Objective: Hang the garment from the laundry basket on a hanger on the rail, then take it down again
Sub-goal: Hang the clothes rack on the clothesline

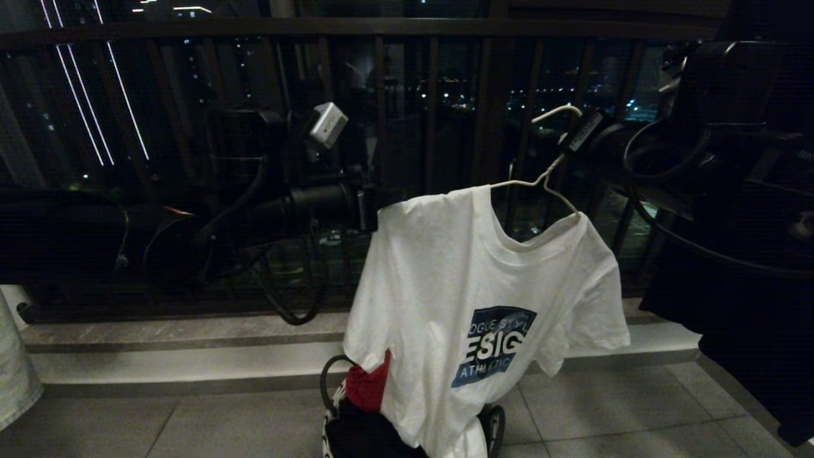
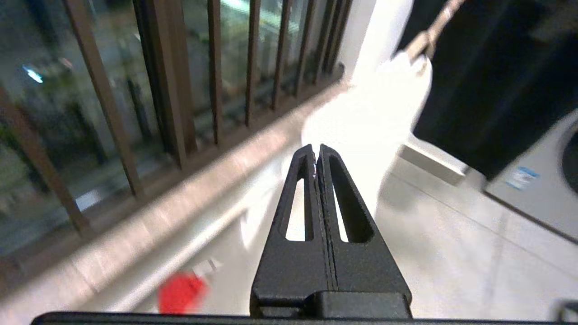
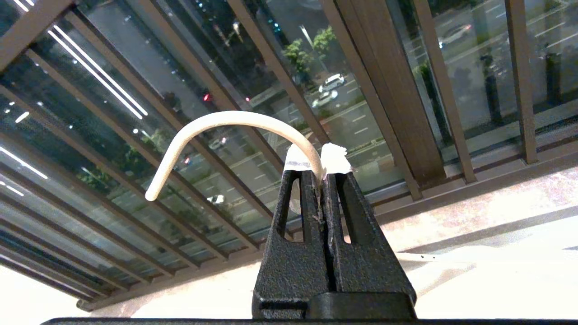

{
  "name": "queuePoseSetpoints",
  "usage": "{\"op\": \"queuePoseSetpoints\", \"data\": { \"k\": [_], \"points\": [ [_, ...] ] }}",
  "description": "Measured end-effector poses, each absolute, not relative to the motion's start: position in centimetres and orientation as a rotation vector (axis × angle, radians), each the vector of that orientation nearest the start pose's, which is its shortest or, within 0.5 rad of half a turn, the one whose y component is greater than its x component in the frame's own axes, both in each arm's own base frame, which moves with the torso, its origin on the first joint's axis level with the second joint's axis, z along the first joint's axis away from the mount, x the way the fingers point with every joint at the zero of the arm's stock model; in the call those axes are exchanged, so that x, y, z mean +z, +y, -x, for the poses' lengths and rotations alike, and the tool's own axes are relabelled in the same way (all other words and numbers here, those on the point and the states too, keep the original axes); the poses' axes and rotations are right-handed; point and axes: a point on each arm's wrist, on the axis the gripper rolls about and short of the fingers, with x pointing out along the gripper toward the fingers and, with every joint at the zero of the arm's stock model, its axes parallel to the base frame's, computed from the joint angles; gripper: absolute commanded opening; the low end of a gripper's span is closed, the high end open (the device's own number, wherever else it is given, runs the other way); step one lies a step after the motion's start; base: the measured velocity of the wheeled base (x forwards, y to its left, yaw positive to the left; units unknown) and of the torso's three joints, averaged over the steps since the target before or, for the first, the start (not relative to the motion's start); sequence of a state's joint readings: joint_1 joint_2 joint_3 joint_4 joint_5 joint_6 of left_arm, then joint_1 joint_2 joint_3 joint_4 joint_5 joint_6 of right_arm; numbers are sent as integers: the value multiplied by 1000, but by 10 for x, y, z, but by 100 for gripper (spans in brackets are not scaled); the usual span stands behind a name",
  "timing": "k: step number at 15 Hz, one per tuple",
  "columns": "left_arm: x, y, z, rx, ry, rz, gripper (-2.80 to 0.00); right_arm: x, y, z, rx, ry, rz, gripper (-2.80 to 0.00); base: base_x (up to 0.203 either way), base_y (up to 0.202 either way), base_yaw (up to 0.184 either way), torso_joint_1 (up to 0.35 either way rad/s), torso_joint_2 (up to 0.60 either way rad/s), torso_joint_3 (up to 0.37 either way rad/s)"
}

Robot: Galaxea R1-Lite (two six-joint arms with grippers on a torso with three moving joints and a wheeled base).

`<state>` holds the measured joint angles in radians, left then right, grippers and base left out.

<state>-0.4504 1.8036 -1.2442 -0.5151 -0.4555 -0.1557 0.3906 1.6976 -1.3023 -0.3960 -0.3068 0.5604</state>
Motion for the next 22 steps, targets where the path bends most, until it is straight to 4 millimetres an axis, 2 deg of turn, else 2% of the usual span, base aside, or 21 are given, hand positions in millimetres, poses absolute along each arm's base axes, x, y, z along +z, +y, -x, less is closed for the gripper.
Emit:
{"op": "queuePoseSetpoints", "data": {
  "k": [2, 4, 7, 12, 15, 22],
  "points": [
    [258, -152, -302, -883, 151, 179, -280, 301, 119, -307, 83, 20, -561, -280, 0, 0, 0, 0, 0, 0],
    [267, -142, -295, -866, 124, 180, -280, 303, 119, -304, 89, 16, -561, -280, 0, 0, 0, 0, 0, 0],
    [275, -136, -288, -857, 125, 179, -280, 309, 119, -298, 101, 2, -554, -280, 0, 0, 0, 0, 0, 0],
    [295, -128, -273, -842, 232, 168, -280, 313, 128, -289, 139, 2, -538, -280, 0, 0, 0, 0, 0, 0],
    [303, -126, -269, -842, 241, 161, -280, 313, 131, -288, 160, 3, -501, -280, 0, 0, 0, 0, 0, 0],
    [307, -124, -267, -838, 226, 161, -280, 308, 146, -286, 210, 28, -463, -280, 0, 0, 0, 0, 0, 0]
  ]
}}
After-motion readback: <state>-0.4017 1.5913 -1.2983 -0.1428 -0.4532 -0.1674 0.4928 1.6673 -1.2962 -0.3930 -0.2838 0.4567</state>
